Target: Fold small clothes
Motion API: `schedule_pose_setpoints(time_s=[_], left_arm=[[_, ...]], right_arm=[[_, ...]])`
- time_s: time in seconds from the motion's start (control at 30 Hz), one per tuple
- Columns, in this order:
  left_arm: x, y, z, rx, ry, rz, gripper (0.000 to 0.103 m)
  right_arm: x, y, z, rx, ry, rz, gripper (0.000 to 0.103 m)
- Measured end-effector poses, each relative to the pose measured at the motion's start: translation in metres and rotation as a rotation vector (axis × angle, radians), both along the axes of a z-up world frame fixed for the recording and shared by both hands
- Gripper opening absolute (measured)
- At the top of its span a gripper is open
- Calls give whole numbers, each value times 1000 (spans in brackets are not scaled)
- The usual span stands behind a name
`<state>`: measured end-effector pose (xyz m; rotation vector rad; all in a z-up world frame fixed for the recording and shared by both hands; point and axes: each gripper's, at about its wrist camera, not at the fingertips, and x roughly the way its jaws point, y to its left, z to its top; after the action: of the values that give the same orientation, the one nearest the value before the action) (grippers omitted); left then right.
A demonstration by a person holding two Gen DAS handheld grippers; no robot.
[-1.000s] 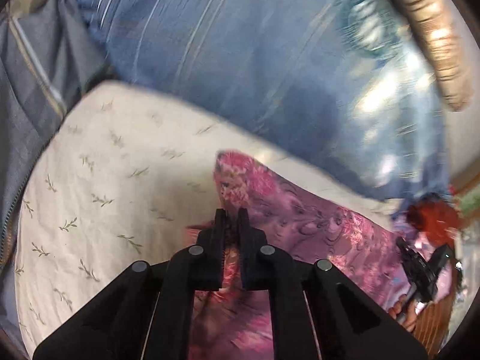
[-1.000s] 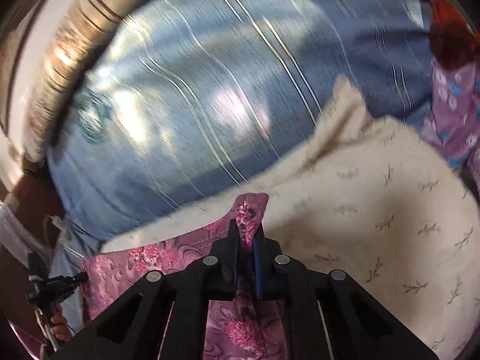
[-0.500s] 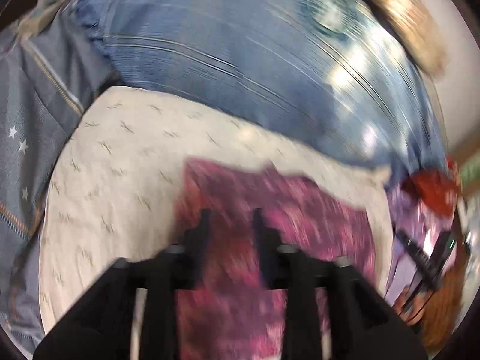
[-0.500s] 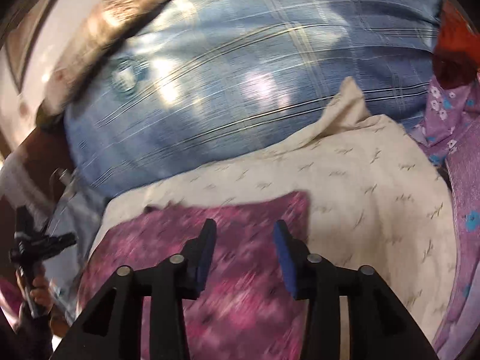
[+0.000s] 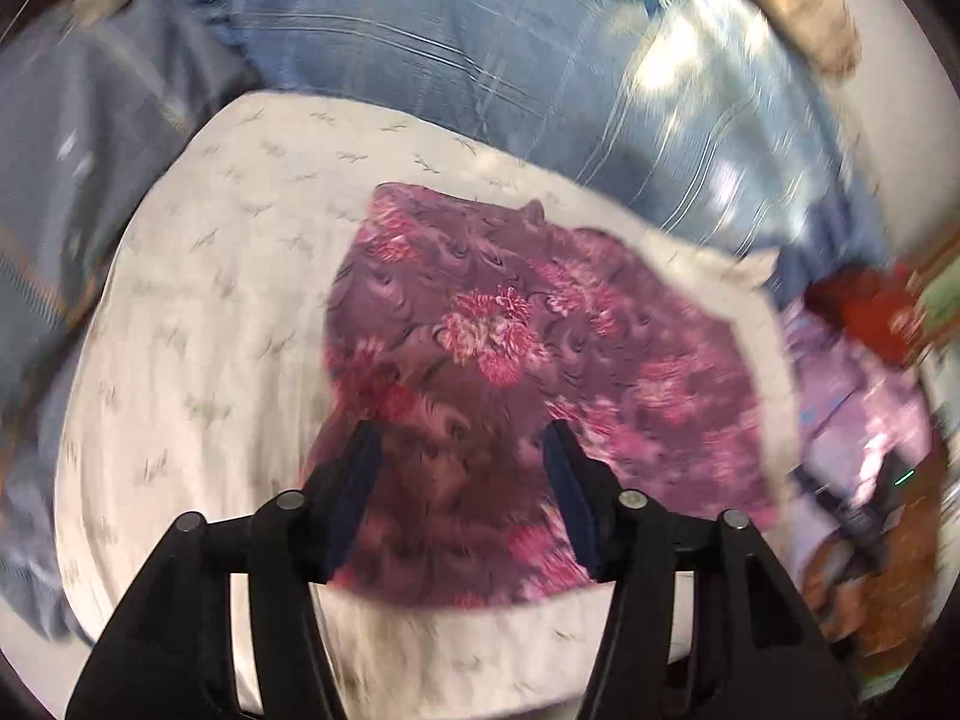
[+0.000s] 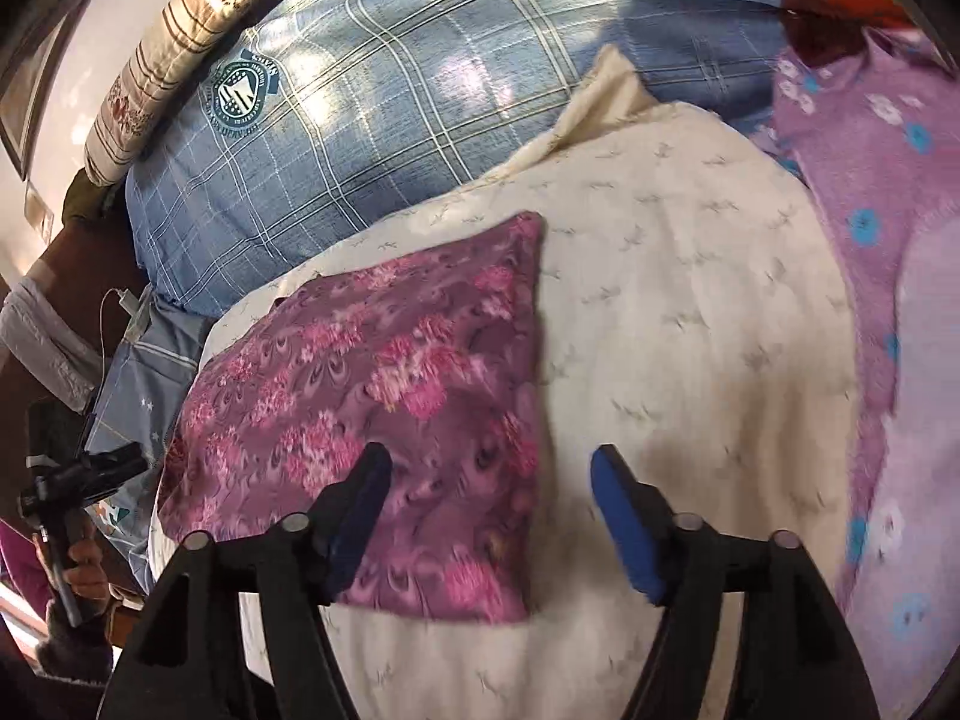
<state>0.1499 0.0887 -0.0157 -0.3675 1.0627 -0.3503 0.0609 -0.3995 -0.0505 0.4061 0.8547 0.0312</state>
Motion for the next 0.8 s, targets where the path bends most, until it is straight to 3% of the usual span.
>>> schedule_pose_setpoints(time_s=[0.07, 0.13, 0.2, 0.23, 0.3, 0.4, 0.47, 0.53, 0.6, 0.63, 0.67, 0.8], left_arm=[[-14, 16, -8, -85, 41, 24, 57], [-24, 21, -26, -109, 94, 43, 57], [-28, 24, -46, -129, 157, 63, 57], [-29, 26, -57, -170, 198, 76, 56], [-29, 28, -74, -252, 253, 108, 56], [-25, 35, -83, -311, 301, 172, 42], [-26, 38, -83, -277, 297, 199, 33], [-25, 38, -85, -209, 294, 207, 21], [-27, 37, -89, -192, 287, 204, 20], [-29, 38, -86, -190, 282, 201, 20], [-31, 40, -84, -187, 276, 198, 20], [-42, 37, -65, -233, 225, 142, 19]], right_arm=[[-3, 0, -16, 42, 40, 8, 72], [-6, 7, -34, 61, 70, 24, 71], [-4, 16, -49, 61, 89, 34, 63], [-5, 22, -51, 34, 73, 25, 54], [-5, 29, -49, -4, 54, 53, 5], [-11, 33, -25, -19, 8, 91, 6], [-17, 31, -14, -70, 3, 99, 6], [-11, 25, -25, -103, 62, 83, 5], [-4, 24, -48, -156, 151, 85, 6], [-8, 21, -47, -130, 133, 55, 8], [-11, 18, -43, -107, 126, 32, 22], [-26, 7, -7, -59, 38, -58, 28]])
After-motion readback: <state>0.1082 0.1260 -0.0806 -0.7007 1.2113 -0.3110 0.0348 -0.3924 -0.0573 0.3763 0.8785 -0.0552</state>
